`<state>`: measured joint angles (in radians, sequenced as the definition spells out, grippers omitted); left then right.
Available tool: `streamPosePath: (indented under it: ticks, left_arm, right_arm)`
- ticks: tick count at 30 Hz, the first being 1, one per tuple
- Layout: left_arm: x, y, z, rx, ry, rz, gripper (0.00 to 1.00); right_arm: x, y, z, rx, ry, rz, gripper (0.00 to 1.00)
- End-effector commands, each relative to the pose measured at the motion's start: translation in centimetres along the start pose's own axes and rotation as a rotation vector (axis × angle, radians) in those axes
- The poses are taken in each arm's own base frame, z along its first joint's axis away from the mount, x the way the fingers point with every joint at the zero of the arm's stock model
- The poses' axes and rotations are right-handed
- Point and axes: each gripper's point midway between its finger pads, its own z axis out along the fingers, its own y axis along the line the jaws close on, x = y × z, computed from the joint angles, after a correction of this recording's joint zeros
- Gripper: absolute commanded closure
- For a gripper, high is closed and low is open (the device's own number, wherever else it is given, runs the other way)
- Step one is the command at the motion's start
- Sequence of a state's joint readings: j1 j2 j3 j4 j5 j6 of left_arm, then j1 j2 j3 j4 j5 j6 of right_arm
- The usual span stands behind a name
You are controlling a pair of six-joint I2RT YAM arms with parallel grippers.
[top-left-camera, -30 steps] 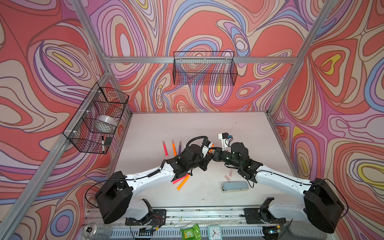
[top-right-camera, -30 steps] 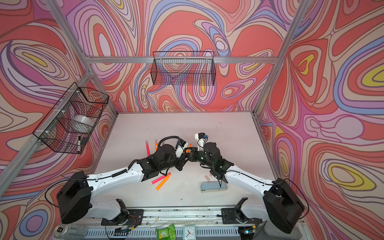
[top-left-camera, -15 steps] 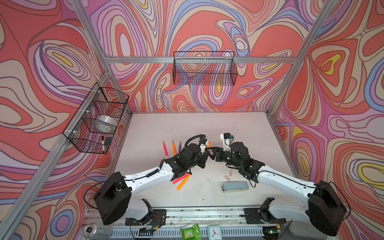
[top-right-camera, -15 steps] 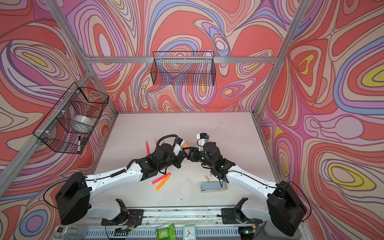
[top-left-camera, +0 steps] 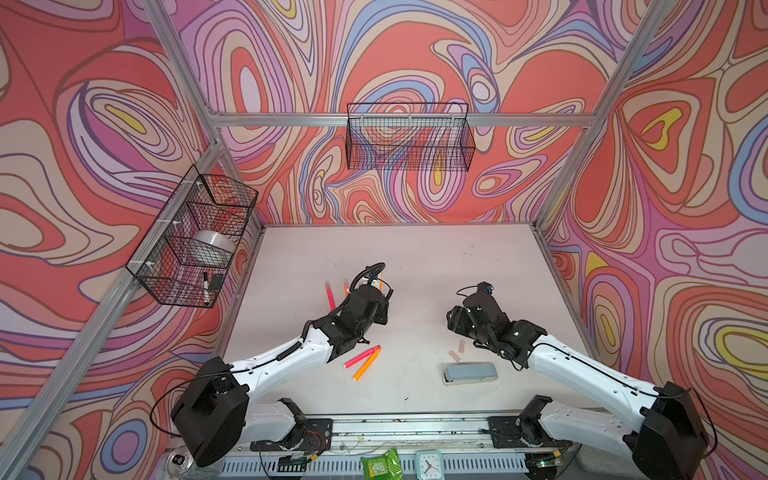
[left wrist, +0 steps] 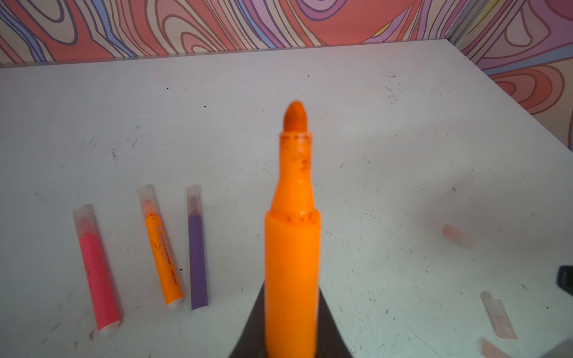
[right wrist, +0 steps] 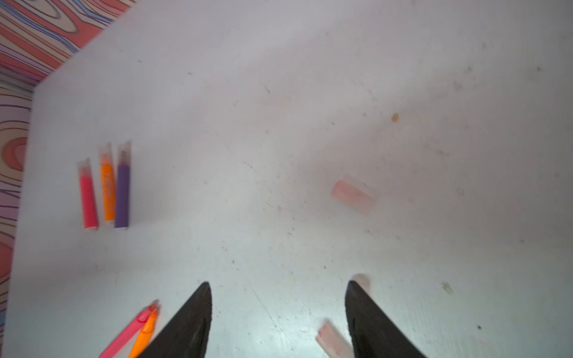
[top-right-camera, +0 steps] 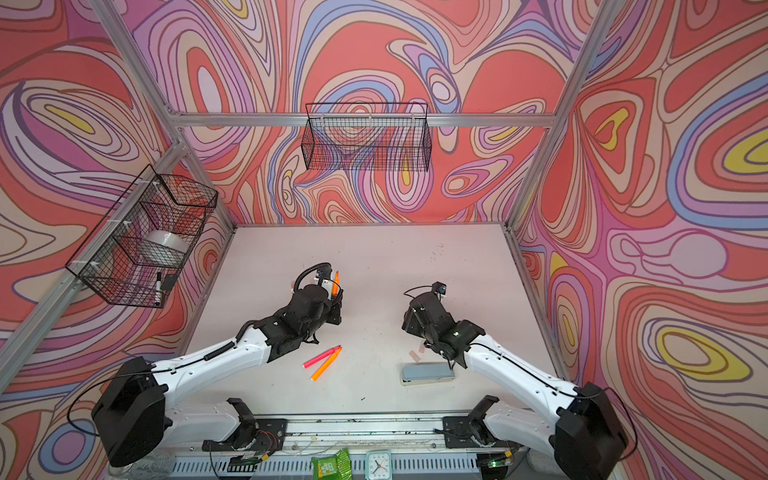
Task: Insert the pens into the pen caps
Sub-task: 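Draw the right gripper back from the orange marker toward the loose caps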
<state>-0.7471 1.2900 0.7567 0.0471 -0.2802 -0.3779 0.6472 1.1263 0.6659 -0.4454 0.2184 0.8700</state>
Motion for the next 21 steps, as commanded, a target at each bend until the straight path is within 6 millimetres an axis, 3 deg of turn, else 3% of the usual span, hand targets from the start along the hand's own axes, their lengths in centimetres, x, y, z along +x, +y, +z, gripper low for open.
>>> streamPosePath:
  ticks: [1, 9, 21]
  left_arm:
    - [-0.6, -0.1, -0.6, 0.012, -0.012, -0.024, 1.00]
    - [-0.7, -0.1, -0.9, 0.019, -0.022, -0.018, 1.00]
    - [-0.8, -0.2, -0.8, 0.018, -0.019, -0.010, 1.00]
  right_arm:
    - [1.7, -1.7, 1.4, 0.053, 0.053, 0.064, 0.29]
    - [2.8, -2.0, 4.9, 0.063, 0.111, 0.069, 0.28]
    - [1.2, -2.7, 7.6, 0.093, 0.121, 0.072, 0.30]
